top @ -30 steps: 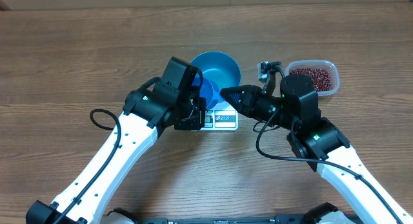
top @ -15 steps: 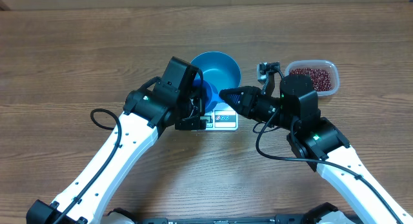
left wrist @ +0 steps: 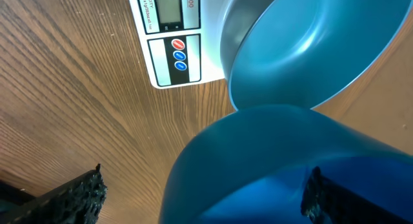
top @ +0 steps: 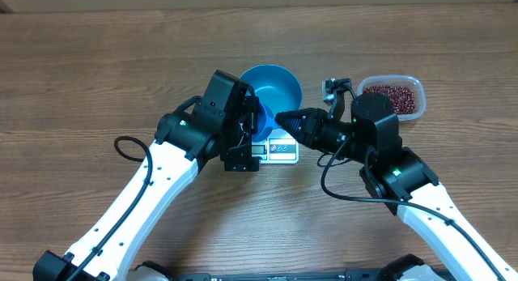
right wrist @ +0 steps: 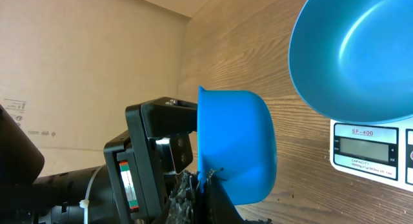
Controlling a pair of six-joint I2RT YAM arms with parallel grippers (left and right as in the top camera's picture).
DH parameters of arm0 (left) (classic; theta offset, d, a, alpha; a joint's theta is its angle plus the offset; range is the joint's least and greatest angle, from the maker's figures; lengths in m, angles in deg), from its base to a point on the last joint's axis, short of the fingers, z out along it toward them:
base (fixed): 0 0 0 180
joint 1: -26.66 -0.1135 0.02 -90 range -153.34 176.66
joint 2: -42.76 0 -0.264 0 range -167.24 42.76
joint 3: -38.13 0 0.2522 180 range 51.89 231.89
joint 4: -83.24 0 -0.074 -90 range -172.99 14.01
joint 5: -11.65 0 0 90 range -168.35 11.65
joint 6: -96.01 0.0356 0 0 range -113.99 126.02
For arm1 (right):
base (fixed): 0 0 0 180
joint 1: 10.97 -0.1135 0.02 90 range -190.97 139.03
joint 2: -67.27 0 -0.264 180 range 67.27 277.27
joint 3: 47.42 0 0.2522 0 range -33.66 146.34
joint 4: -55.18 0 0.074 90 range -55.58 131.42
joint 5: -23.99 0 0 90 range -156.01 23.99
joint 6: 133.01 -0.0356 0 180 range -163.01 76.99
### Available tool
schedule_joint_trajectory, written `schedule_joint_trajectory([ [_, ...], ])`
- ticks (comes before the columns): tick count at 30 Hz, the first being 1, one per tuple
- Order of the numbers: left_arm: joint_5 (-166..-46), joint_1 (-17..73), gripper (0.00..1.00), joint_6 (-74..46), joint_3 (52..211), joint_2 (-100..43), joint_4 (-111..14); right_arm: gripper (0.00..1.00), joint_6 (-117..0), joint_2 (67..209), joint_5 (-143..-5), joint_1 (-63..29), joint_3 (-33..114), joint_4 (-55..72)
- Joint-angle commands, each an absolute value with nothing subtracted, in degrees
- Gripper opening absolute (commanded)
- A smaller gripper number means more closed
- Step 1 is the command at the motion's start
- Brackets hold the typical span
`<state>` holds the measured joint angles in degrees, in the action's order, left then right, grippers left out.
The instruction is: Scoop item into bowl and weigh 150g on scale
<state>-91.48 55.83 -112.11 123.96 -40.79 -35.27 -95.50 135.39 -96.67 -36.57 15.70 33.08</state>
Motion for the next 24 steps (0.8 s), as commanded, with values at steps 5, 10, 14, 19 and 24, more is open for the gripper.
schedule_joint_trajectory([
  [5,-91.5,56.1,1.00,-109.2,125.1,-39.8,-35.3,0.04,-95.5,135.3,-94.3,-36.6,16.9,33.5],
  [10,-91.0,55.9,1.00,-108.0,125.1,-38.3,-35.3,0.04,-95.5,135.3,-93.0,-36.6,16.9,33.4],
  [14,-89.7,55.9,0.99,-107.0,125.1,-36.4,-35.2,0.04,-95.6,135.3,-92.8,-35.6,16.9,33.4],
  [19,-87.7,55.9,0.98,-105.2,125.1,-33.1,-35.2,0.04,-95.7,135.3,-92.8,-33.4,16.9,33.4],
  [24,-83.6,55.9,0.96,-103.1,125.1,-29.4,-34.7,0.04,-95.4,135.3,-92.6,-31.4,16.9,33.3],
])
